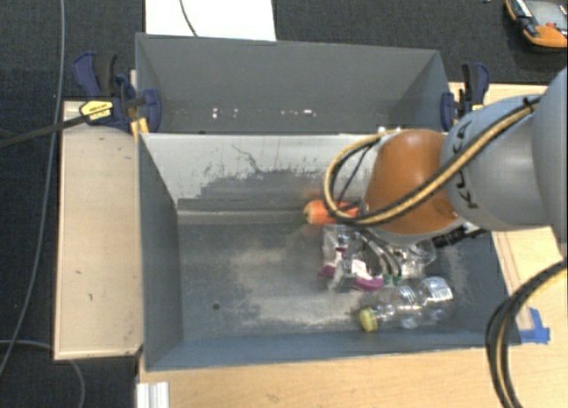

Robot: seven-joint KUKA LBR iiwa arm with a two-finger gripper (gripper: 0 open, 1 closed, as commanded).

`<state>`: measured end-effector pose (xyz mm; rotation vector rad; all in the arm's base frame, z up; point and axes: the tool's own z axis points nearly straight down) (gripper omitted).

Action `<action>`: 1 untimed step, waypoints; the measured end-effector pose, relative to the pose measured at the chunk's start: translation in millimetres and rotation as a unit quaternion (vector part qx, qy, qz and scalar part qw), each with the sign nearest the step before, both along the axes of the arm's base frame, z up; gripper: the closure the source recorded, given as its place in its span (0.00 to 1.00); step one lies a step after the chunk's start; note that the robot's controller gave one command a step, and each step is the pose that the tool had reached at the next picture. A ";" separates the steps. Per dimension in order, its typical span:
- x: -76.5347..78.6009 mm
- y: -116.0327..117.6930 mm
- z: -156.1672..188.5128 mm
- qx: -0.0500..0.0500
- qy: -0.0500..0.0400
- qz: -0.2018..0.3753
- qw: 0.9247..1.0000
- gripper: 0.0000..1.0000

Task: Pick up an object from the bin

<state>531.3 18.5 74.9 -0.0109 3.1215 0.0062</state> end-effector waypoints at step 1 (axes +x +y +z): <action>0.3 0.1 1.4 0.000 -0.001 -0.001 1.000 1.00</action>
Offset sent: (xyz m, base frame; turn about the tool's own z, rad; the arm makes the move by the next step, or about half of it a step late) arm 0.0002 0.0002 0.0608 0.0007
